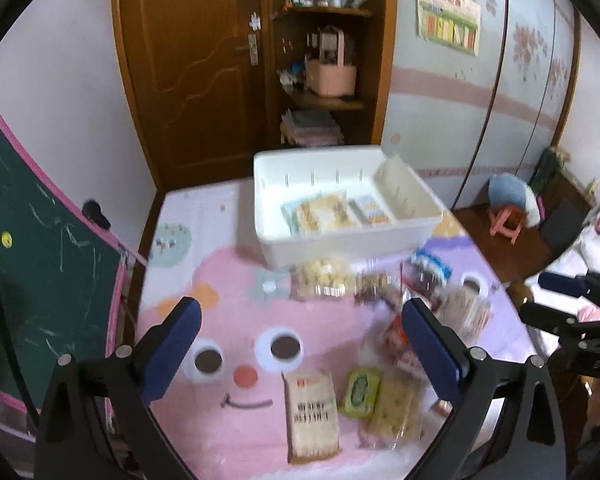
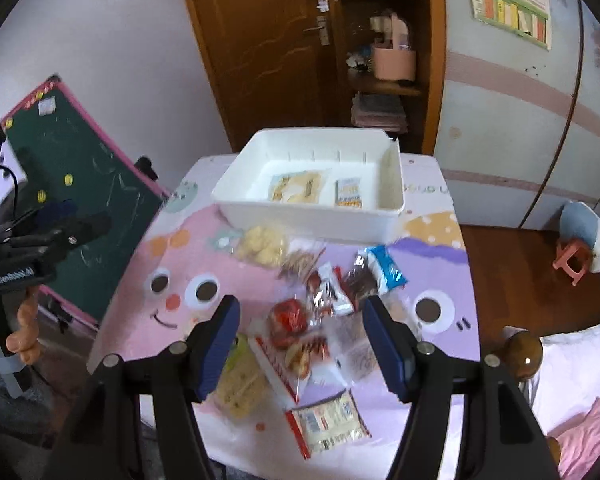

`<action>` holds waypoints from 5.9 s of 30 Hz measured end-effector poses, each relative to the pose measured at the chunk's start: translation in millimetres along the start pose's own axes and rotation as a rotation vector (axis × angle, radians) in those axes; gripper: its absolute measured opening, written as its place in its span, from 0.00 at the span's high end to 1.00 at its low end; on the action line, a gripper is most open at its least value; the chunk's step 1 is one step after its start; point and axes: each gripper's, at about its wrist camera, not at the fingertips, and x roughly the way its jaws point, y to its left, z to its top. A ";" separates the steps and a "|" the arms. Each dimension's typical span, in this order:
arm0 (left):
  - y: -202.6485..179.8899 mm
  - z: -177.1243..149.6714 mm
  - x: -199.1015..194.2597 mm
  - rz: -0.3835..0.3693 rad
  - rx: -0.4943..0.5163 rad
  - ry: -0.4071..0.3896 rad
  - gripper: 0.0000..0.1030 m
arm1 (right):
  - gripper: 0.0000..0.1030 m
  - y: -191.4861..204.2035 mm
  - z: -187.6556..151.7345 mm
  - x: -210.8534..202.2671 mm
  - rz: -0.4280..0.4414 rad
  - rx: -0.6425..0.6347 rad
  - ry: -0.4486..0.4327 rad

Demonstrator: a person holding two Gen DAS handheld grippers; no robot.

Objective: Organize snacks
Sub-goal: 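Move both tools back over the remaining snacks, then grasp the beige soda-cracker pack with the left tool while the right tool grasps the red-and-white chip bag, then lift both packs into the white basket and open both tools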

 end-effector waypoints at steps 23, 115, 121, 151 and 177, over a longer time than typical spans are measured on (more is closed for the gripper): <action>11.6 -125.0 123.8 -0.020 -0.145 0.351 0.03 | 0.38 17.6 -74.3 94.5 -0.090 -0.016 0.128; -19.2 160.7 52.3 0.014 0.027 -0.110 0.50 | 0.41 -26.2 150.3 53.9 -0.099 0.100 -0.221; -8.9 199.5 101.7 0.039 -0.009 -0.076 0.50 | 0.41 -43.6 190.3 83.7 -0.140 0.142 -0.193; 23.2 161.8 204.0 0.075 -0.155 -0.008 0.08 | 0.15 -37.1 188.7 192.7 -0.164 0.070 0.065; -0.2 117.1 9.6 0.095 -0.064 -0.174 0.09 | 0.15 9.9 129.9 33.4 -0.270 -0.004 -0.111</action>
